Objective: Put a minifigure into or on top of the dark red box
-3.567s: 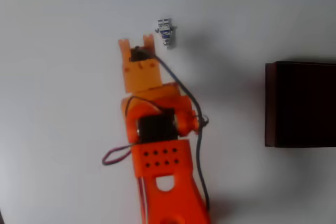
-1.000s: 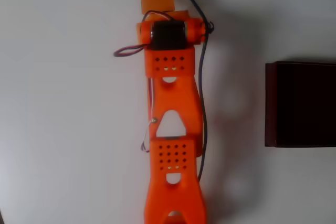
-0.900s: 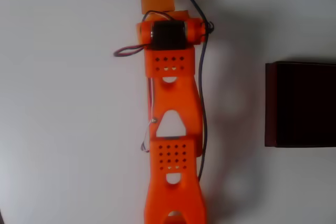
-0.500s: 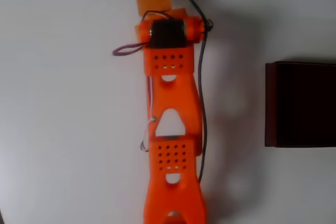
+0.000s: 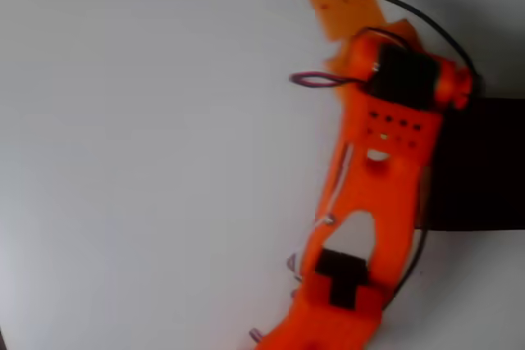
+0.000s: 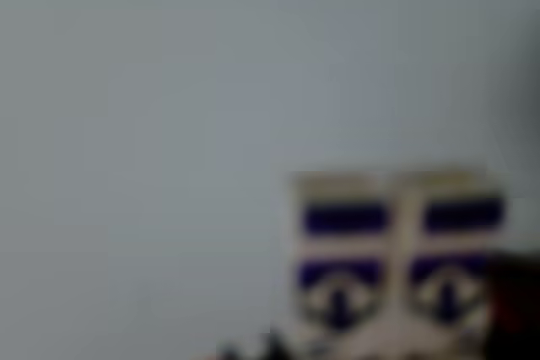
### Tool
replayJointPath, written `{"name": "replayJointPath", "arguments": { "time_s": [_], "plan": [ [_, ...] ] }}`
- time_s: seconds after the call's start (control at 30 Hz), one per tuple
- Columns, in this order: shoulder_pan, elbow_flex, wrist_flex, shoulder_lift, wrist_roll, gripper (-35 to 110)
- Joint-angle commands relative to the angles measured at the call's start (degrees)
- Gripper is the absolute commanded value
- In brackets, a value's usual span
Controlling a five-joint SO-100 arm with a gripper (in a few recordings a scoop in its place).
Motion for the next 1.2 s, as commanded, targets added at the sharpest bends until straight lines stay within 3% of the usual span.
{"name": "replayJointPath", "arguments": {
  "time_s": [0.0, 0.4, 0.53, 0.93, 1.17],
  "plan": [
    [8.61, 5.1, 0.97, 9.14, -4.57, 0],
    [25.66, 5.01, 0.88, 4.22, -13.89, 0],
    [28.65, 7.21, 0.88, 0.35, -13.97, 7],
    [25.75, 19.69, 0.35, 11.07, -16.26, 13],
    [22.24, 37.35, -10.11, 19.86, -16.79, 20]
  ]
}}
